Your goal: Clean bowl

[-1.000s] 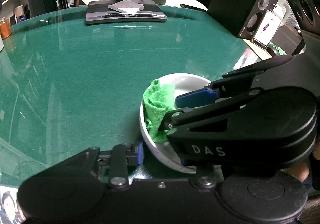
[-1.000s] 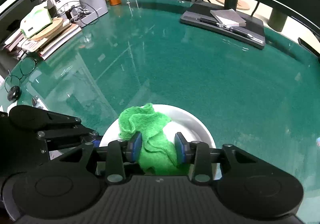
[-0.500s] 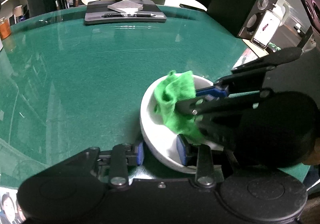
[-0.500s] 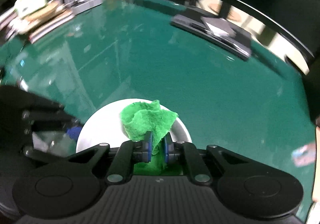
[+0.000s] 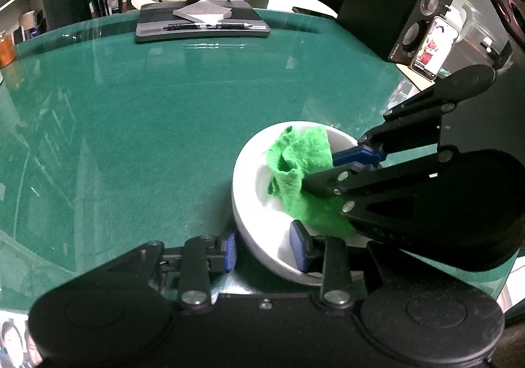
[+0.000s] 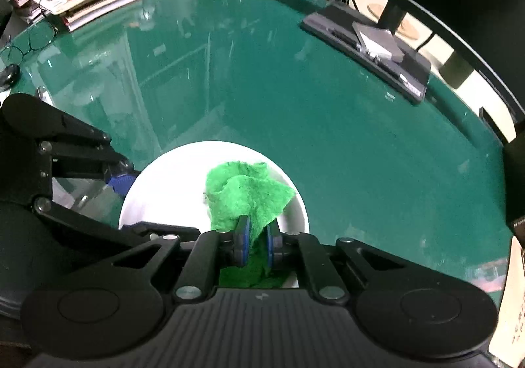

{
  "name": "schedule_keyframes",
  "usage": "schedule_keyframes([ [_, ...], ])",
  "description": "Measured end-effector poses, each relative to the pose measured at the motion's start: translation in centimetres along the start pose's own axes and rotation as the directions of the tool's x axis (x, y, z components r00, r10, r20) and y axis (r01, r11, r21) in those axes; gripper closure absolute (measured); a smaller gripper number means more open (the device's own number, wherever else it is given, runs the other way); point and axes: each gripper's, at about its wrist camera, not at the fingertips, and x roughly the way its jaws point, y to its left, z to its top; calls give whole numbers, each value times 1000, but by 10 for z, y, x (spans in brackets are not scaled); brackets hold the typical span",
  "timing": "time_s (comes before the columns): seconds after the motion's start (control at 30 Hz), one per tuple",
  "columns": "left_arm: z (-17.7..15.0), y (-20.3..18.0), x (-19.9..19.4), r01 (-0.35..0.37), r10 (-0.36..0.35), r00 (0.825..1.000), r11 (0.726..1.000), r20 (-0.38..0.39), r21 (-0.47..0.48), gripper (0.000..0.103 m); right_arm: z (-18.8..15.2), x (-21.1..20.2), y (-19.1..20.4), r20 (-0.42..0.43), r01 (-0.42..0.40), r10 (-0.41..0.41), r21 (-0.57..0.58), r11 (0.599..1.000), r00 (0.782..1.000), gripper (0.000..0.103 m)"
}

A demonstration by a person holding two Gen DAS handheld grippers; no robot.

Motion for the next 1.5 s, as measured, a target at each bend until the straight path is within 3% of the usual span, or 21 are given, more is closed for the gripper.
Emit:
schedule_keyframes([
  [0.2,0,-1,0,-3,3,1000,1000,-1,-3,70,4,4,-2,13,-52,53,-14,999,999,94],
  [0.57,2,0,2,-5,5,1000,1000,5,-2,69,-2,-1,-10,-109,-106,105,1,994,988,93],
  [0.77,2,-2,2,-9,9,1000,1000,2,5,69,8,1,-10,-52,-81,81,4,997,995,94],
  [1.07,4,0,2,-10,10,1000,1000,3,8,68,5,2,-19,-169,-137,144,54,989,975,94],
  [1.33,3,-3,2,-20,20,1000,1000,4,11,67,13,2,-22,-115,-88,96,76,993,989,95],
  [1.5,4,-1,2,-20,20,1000,1000,5,12,65,6,4,-22,-183,-123,137,83,989,974,95],
])
